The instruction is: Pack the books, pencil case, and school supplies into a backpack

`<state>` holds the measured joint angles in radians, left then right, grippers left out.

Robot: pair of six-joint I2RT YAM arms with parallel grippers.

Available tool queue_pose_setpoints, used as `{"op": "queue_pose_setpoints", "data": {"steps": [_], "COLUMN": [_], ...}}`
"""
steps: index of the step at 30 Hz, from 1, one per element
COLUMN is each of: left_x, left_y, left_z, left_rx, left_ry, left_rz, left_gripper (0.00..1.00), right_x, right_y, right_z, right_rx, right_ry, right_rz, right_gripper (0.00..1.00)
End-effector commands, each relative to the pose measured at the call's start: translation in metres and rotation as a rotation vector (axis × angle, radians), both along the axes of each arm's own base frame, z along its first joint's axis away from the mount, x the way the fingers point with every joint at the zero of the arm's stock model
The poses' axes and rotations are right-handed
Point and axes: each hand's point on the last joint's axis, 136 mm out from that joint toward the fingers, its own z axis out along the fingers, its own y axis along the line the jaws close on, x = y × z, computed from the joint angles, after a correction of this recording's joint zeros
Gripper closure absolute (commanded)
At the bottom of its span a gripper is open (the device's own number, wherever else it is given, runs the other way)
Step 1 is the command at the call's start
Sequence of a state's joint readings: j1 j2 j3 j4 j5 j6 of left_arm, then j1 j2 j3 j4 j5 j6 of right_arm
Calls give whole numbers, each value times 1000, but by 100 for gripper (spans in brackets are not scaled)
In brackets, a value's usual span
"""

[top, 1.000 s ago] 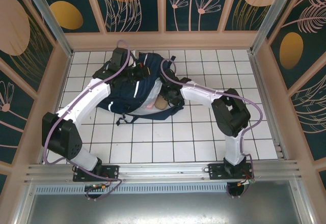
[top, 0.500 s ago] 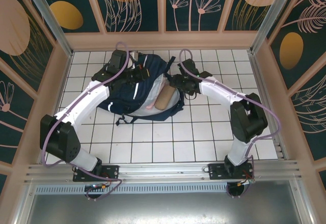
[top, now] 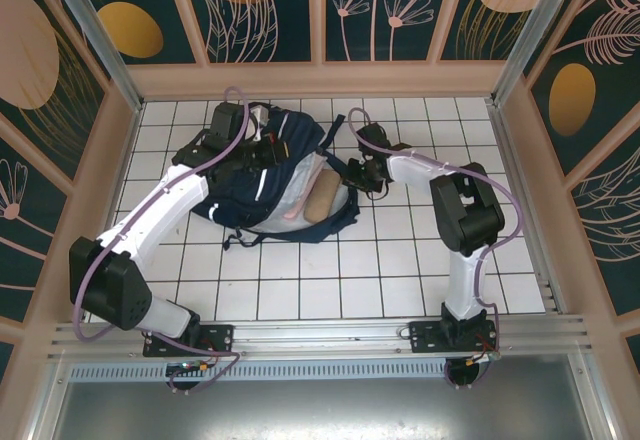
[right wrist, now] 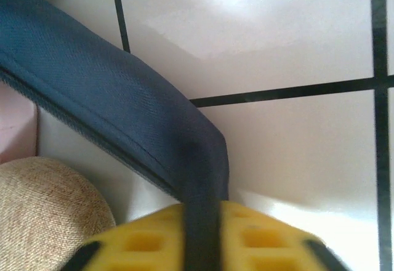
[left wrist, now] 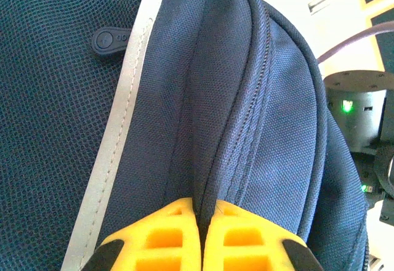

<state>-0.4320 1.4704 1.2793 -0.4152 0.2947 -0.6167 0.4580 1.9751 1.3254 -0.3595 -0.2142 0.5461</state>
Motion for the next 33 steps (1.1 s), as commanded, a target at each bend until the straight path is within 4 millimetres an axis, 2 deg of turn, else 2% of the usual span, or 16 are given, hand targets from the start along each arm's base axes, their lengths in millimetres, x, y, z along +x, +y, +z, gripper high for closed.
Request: {"op": "queue_pose_setpoints", "data": {"steps": [1,4,8,13,17,20,23,27,29,33], "left_x": [-10,-3,10,22,26,28,39,48,42,20], "left_y": [6,5,-19,-73,-123,-146,-147,-132,-135,-138], "left_z": [8,3,6,12,1,-4,-13,-22,-26,-28], "left_rx": [42,87,136,183,222,278,364,464,439,350], "left_ry": [-27,-33,-71,-121,-132,-166,-191,-216,-197,-151], "left_rz": [-28,-40,-99,-212,-326,-379,-369,-321,-348,-387], "left_gripper": [100,100,100,100,100,100,100,100,100,96], "right_x": [9,-1,-24,-61,-93,-117,-141,-162,-166,-163], "right_y": [4,-12,-41,-76,-107,-123,-119,-90,-77,-76], "right_z": [13,21,27,26,30,34,33,28,23,12], "right_rx": [35,9,-25,-30,-56,-34,52,148,148,52], "right_ry": [-60,-89,-108,-108,-123,-132,-128,-120,-113,-74], "right_rz": [0,-55,-154,-272,-372,-446,-470,-442,-420,-425], "right_gripper": [100,100,100,100,100,100,100,100,100,100]}}
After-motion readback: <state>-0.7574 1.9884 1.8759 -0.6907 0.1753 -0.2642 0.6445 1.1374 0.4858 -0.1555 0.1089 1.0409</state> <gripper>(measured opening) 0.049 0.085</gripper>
